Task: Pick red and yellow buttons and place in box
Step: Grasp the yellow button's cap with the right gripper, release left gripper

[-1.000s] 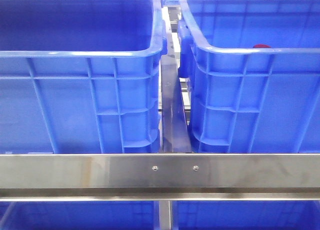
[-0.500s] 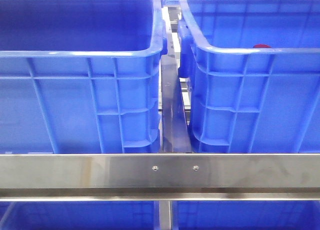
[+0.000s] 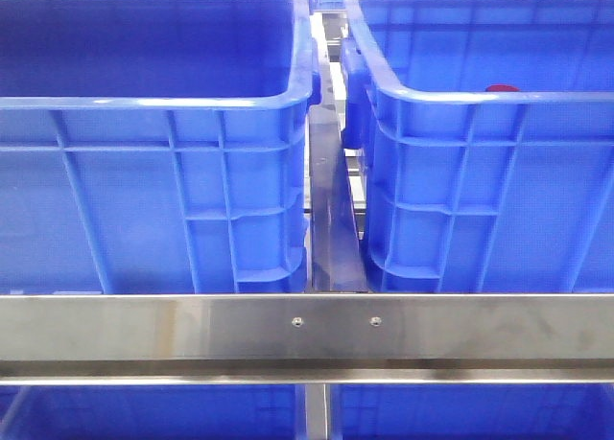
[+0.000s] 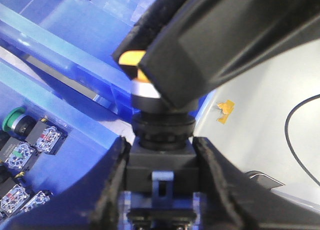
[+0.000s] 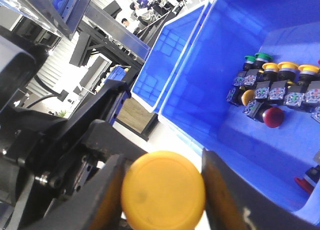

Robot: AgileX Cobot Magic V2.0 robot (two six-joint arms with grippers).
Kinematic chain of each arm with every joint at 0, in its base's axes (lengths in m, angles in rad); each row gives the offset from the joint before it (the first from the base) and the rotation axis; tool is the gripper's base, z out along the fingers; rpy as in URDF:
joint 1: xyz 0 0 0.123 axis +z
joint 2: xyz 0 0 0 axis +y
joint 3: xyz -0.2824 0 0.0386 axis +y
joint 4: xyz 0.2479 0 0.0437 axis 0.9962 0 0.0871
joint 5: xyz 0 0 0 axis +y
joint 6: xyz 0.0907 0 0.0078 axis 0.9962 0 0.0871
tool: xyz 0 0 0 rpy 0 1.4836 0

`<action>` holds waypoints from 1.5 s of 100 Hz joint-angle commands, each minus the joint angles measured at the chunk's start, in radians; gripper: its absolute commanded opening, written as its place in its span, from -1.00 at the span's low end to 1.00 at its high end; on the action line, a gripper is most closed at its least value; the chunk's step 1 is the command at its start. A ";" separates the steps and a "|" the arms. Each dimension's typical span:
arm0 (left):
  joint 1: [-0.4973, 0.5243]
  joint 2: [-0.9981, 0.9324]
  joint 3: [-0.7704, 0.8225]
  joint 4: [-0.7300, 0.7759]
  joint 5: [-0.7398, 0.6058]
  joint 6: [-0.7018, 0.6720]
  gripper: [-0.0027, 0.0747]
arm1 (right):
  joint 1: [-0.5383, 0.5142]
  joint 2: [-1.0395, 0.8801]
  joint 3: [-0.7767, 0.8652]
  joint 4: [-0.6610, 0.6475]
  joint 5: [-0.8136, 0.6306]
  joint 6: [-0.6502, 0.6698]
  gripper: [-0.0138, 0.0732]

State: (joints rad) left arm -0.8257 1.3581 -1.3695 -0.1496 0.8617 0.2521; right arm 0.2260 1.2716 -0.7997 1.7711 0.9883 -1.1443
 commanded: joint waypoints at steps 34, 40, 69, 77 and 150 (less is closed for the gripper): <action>-0.005 -0.034 -0.033 -0.015 -0.033 -0.007 0.51 | -0.002 -0.021 -0.036 0.147 0.071 -0.005 -0.46; -0.005 -0.036 -0.033 -0.015 -0.029 -0.007 0.51 | -0.002 -0.021 -0.036 0.148 0.070 -0.005 -0.46; -0.003 -0.110 -0.033 0.049 -0.022 -0.069 0.51 | -0.004 -0.021 -0.036 0.148 0.060 -0.005 -0.46; -0.003 -0.140 -0.029 0.122 -0.022 -0.131 0.51 | -0.004 -0.021 -0.036 0.148 0.054 -0.006 -0.46; 0.289 -0.432 0.223 0.471 -0.017 -0.488 0.51 | -0.004 -0.022 -0.036 0.148 0.053 -0.017 -0.46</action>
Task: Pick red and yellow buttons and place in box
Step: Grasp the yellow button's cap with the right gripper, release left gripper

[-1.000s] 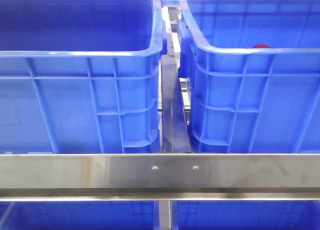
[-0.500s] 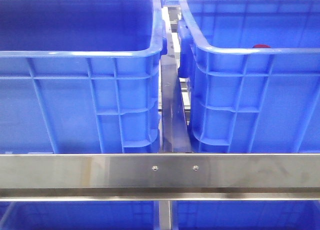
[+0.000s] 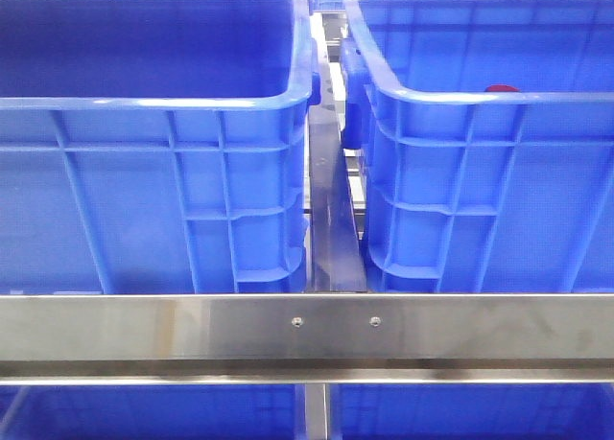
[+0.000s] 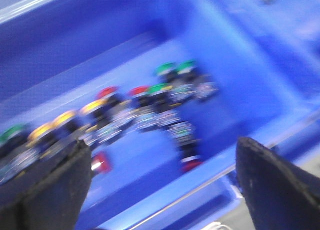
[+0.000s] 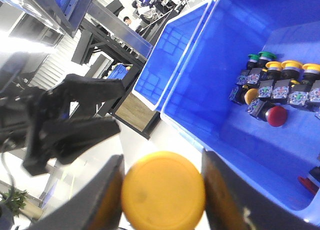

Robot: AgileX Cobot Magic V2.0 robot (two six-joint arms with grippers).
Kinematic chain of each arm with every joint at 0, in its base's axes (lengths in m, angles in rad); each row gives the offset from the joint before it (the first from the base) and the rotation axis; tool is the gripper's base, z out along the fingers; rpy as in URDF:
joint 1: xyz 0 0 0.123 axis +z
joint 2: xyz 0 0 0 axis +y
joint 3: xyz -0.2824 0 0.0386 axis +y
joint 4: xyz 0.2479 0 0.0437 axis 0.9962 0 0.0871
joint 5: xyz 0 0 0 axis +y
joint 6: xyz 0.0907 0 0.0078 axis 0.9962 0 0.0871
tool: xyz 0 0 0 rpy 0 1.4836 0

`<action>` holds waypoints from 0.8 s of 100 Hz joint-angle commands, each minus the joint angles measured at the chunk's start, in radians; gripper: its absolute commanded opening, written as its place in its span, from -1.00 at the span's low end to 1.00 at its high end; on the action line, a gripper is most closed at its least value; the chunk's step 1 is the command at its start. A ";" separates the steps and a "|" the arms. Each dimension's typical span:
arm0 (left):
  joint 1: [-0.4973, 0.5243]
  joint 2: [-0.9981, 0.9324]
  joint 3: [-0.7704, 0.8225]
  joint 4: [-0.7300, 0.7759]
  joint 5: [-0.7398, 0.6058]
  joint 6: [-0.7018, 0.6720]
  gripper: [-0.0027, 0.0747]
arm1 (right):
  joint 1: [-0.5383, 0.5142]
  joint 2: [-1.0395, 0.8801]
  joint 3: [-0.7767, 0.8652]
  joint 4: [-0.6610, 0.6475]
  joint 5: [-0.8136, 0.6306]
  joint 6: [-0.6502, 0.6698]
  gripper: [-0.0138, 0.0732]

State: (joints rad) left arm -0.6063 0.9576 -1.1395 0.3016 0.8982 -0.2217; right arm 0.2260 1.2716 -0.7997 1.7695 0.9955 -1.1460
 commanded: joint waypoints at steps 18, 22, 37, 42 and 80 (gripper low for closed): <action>0.254 -0.096 0.060 -0.001 -0.086 -0.015 0.51 | -0.004 -0.022 -0.036 0.149 0.045 -0.015 -0.46; 0.284 -0.124 0.083 -0.015 -0.104 -0.017 0.51 | -0.004 -0.022 -0.036 0.149 0.045 -0.015 -0.46; 0.372 -0.242 0.180 -0.067 -0.177 -0.017 0.51 | -0.004 -0.022 -0.036 0.149 0.044 -0.015 -0.46; 0.384 -0.287 0.211 -0.075 -0.185 -0.017 0.50 | -0.004 -0.022 -0.036 0.149 0.044 -0.015 -0.46; 0.386 -0.547 0.401 -0.083 -0.223 -0.017 0.46 | -0.004 -0.022 -0.036 0.149 0.023 -0.015 -0.46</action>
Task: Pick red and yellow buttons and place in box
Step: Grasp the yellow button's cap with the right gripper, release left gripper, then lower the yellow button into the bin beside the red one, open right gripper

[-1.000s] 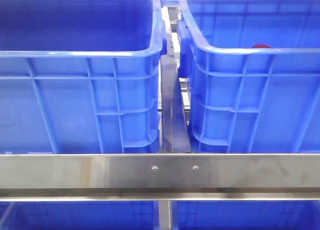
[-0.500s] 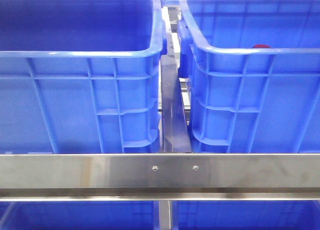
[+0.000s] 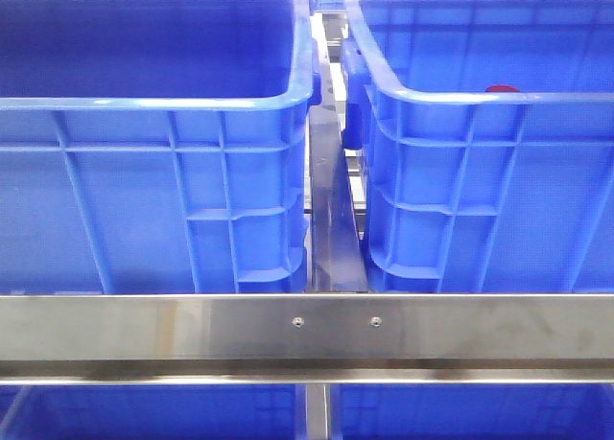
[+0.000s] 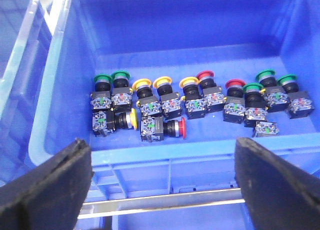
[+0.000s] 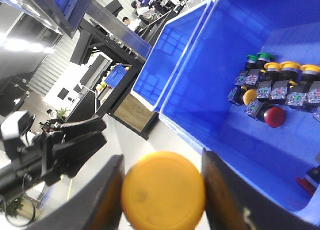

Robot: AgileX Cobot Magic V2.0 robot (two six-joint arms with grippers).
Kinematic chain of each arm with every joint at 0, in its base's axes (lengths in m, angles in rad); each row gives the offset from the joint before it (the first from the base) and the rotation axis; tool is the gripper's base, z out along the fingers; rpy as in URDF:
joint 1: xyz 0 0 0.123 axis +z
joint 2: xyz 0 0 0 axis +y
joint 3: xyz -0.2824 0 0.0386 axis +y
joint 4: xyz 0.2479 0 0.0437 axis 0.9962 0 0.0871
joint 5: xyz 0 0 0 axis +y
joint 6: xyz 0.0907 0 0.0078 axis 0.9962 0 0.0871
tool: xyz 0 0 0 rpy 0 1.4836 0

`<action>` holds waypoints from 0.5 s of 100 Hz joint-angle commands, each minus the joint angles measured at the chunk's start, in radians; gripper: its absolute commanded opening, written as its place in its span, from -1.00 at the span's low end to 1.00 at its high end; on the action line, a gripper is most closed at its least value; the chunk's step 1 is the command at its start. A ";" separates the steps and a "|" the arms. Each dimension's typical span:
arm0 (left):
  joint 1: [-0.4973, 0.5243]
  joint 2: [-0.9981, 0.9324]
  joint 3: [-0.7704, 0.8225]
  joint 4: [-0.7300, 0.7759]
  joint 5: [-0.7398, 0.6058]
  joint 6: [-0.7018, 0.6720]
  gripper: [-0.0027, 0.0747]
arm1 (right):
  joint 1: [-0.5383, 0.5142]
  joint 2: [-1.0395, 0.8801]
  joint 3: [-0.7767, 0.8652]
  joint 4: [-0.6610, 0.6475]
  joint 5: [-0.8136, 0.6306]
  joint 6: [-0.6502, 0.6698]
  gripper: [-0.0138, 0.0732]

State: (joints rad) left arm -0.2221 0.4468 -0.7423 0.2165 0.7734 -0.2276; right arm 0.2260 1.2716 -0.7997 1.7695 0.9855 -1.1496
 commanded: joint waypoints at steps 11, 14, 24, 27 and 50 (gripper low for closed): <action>0.001 -0.079 0.034 0.002 -0.106 -0.011 0.14 | -0.004 -0.022 -0.043 0.149 0.012 -0.016 -0.46; 0.001 -0.085 0.037 0.002 -0.106 -0.011 0.02 | -0.004 -0.022 -0.048 0.149 -0.001 -0.019 -0.46; 0.001 -0.091 0.042 0.002 -0.106 -0.011 -0.49 | -0.008 -0.022 -0.070 0.149 -0.058 -0.041 -0.46; 0.001 -0.091 0.042 0.004 -0.106 -0.011 -0.62 | -0.016 -0.022 -0.077 0.149 -0.076 -0.052 -0.46; 0.001 -0.091 0.042 0.006 -0.120 -0.011 -0.98 | -0.124 -0.022 -0.146 0.115 -0.265 -0.143 -0.46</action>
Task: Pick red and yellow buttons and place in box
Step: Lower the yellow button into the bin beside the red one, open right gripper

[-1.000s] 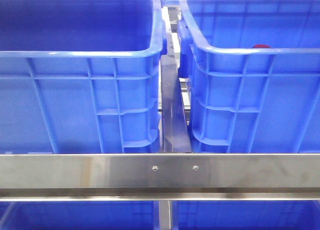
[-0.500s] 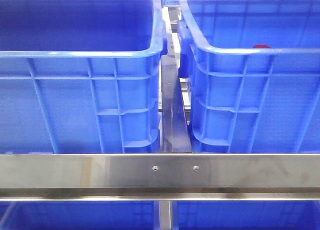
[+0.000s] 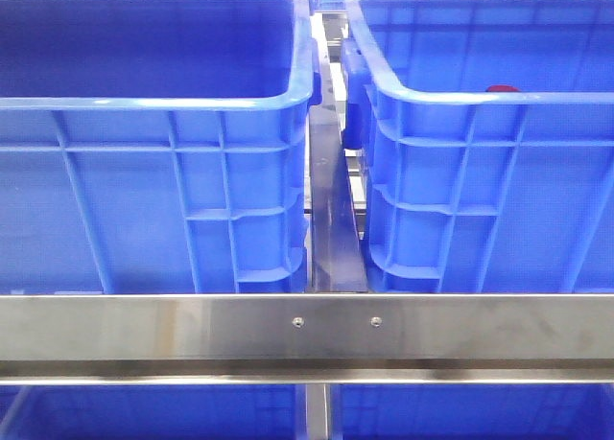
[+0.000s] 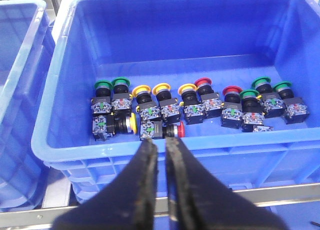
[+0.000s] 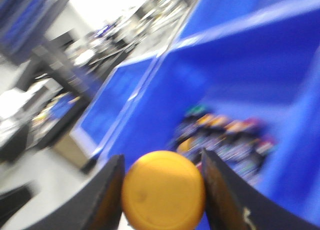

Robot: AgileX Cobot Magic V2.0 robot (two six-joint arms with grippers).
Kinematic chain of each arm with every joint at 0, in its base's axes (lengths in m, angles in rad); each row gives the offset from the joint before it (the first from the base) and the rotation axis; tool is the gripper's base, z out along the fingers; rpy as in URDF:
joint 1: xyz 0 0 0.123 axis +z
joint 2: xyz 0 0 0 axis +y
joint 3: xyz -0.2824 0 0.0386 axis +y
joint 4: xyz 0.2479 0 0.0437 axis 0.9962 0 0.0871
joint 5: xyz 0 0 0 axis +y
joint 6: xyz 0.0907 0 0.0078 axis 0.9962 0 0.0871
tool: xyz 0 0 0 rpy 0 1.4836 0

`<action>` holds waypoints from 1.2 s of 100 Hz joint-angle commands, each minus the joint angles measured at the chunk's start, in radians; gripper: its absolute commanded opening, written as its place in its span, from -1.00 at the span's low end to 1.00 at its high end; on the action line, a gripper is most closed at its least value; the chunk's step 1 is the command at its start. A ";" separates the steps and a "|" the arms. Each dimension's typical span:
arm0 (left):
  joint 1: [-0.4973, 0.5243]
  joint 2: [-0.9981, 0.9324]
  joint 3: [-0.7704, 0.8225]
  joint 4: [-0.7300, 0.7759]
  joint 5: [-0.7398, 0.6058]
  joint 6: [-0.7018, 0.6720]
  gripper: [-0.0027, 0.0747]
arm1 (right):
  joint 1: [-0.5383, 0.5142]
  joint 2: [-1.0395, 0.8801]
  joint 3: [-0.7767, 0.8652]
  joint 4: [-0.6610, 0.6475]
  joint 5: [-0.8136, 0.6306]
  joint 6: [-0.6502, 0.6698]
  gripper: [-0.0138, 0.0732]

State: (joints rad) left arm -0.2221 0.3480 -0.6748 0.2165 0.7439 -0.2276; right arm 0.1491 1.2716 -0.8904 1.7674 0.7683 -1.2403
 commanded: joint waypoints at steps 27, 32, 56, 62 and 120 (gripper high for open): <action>0.001 0.008 -0.025 0.006 -0.096 -0.011 -0.98 | -0.190 -0.021 -0.111 0.012 -0.462 -0.249 -0.46; 0.001 0.008 -0.025 0.008 -0.096 -0.011 -0.98 | -0.199 -0.015 -0.111 0.011 -0.545 -0.293 -0.46; 0.001 0.008 -0.025 0.008 -0.104 -0.011 -0.98 | -0.203 0.110 -0.130 0.011 -0.757 -0.467 -0.46; 0.001 0.008 -0.025 0.008 -0.104 -0.011 -0.98 | -0.210 0.162 -0.152 0.011 -0.784 -0.467 -0.46; 0.001 0.008 -0.025 0.008 -0.104 -0.011 -0.98 | -0.256 0.501 -0.402 0.011 -0.791 -0.467 -0.46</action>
State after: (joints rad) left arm -0.2221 0.3473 -0.6748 0.2165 0.7163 -0.2276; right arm -0.0996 1.7995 -1.2396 1.7781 -0.0452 -1.6939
